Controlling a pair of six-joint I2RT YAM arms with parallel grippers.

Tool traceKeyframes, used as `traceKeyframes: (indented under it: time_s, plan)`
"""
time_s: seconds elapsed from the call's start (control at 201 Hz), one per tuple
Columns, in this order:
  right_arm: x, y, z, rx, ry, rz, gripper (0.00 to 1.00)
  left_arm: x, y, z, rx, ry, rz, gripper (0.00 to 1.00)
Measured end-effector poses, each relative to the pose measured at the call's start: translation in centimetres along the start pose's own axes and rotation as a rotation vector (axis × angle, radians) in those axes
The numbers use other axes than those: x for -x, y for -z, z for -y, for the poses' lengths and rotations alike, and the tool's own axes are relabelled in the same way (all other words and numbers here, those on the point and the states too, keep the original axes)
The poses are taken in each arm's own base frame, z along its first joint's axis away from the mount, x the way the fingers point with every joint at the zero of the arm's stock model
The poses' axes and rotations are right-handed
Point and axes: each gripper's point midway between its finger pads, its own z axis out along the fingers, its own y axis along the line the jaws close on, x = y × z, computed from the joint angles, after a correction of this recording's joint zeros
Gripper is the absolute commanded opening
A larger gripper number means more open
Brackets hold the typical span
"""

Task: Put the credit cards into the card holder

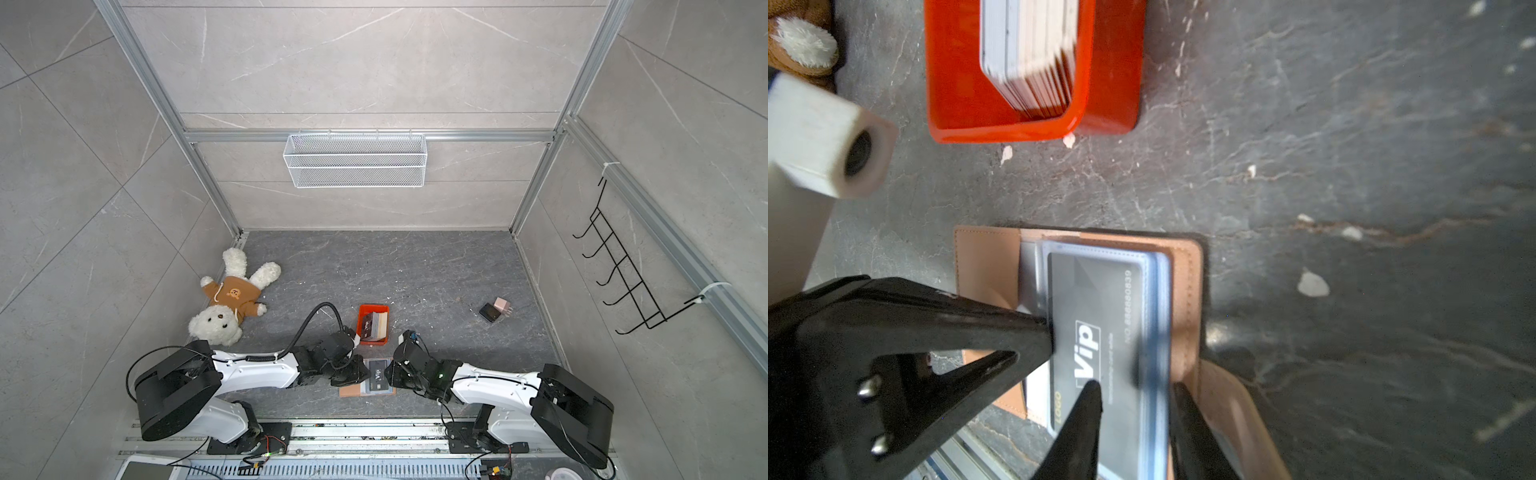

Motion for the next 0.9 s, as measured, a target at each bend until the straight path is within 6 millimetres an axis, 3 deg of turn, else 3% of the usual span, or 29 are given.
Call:
traceKeyframes:
  time_s: [0.896]
  plan:
    - [0.11,-0.02,-0.95,0.042,0.013,-0.001,0.31,0.07,-0.20,0.02,-0.002,-0.001,0.001,0.12]
